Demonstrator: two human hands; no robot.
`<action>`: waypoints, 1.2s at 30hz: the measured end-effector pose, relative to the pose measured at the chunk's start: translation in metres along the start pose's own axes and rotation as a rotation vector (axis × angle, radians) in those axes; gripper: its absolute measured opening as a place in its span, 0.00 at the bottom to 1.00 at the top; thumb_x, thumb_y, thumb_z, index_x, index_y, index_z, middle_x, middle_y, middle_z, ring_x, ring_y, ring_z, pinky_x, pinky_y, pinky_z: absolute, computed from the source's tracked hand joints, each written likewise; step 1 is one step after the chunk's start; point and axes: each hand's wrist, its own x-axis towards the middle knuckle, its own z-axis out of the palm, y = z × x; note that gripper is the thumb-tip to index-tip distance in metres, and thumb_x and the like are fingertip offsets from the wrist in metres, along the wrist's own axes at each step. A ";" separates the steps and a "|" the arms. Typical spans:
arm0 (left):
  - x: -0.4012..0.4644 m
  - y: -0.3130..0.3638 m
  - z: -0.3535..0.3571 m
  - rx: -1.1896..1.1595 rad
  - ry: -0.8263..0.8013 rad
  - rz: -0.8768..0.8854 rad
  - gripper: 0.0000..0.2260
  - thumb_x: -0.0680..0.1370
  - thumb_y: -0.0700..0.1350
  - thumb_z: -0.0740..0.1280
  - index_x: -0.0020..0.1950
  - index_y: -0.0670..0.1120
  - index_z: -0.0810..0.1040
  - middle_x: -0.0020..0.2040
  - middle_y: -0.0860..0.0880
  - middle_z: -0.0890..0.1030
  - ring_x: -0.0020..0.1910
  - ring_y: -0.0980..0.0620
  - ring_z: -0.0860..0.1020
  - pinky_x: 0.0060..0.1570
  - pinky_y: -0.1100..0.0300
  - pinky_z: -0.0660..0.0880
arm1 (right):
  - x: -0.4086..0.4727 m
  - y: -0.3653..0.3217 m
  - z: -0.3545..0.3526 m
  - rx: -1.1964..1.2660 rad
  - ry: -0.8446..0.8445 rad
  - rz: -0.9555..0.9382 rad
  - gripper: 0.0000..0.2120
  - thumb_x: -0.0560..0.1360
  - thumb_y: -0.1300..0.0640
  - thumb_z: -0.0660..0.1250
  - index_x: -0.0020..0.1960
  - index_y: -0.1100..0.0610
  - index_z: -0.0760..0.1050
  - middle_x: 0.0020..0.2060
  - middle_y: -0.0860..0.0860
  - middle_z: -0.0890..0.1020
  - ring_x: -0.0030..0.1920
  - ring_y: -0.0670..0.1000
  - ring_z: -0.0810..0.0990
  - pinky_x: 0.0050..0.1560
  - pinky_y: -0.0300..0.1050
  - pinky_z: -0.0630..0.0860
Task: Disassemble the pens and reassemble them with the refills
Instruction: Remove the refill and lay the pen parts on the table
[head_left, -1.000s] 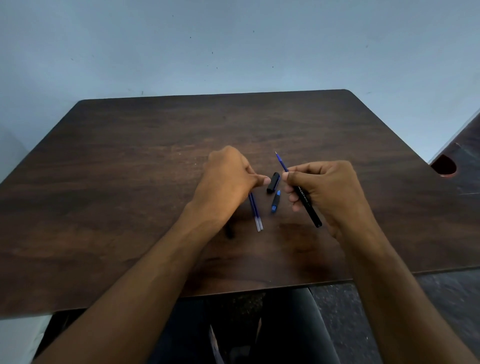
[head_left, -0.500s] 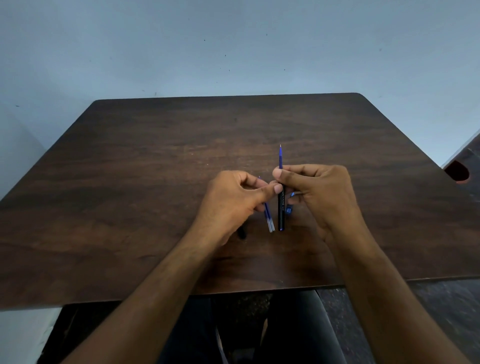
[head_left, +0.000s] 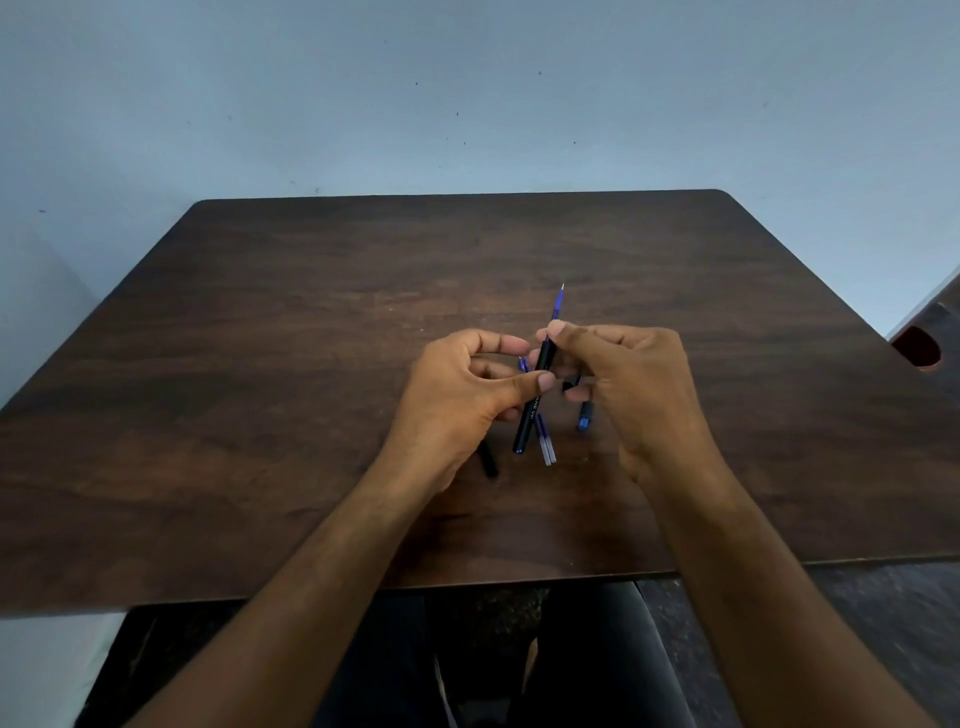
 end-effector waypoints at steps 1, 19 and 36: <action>0.000 0.000 0.000 0.020 0.002 0.007 0.15 0.69 0.42 0.79 0.53 0.48 0.81 0.38 0.50 0.87 0.38 0.56 0.86 0.37 0.61 0.82 | 0.001 0.000 -0.001 -0.005 0.007 0.004 0.07 0.76 0.53 0.72 0.46 0.54 0.87 0.39 0.49 0.89 0.42 0.45 0.87 0.37 0.41 0.78; -0.001 -0.003 -0.001 0.159 0.029 0.026 0.09 0.70 0.45 0.79 0.48 0.50 0.85 0.38 0.53 0.87 0.38 0.57 0.85 0.41 0.60 0.82 | 0.013 -0.005 -0.010 -0.001 0.042 -0.068 0.06 0.74 0.56 0.76 0.42 0.58 0.87 0.36 0.54 0.88 0.37 0.48 0.83 0.32 0.40 0.77; -0.001 -0.006 -0.001 0.202 0.034 -0.006 0.08 0.69 0.47 0.79 0.46 0.54 0.84 0.38 0.55 0.87 0.38 0.58 0.85 0.44 0.58 0.83 | 0.015 -0.013 -0.012 0.038 0.193 -0.163 0.07 0.77 0.57 0.74 0.42 0.58 0.85 0.34 0.52 0.87 0.36 0.49 0.86 0.35 0.44 0.81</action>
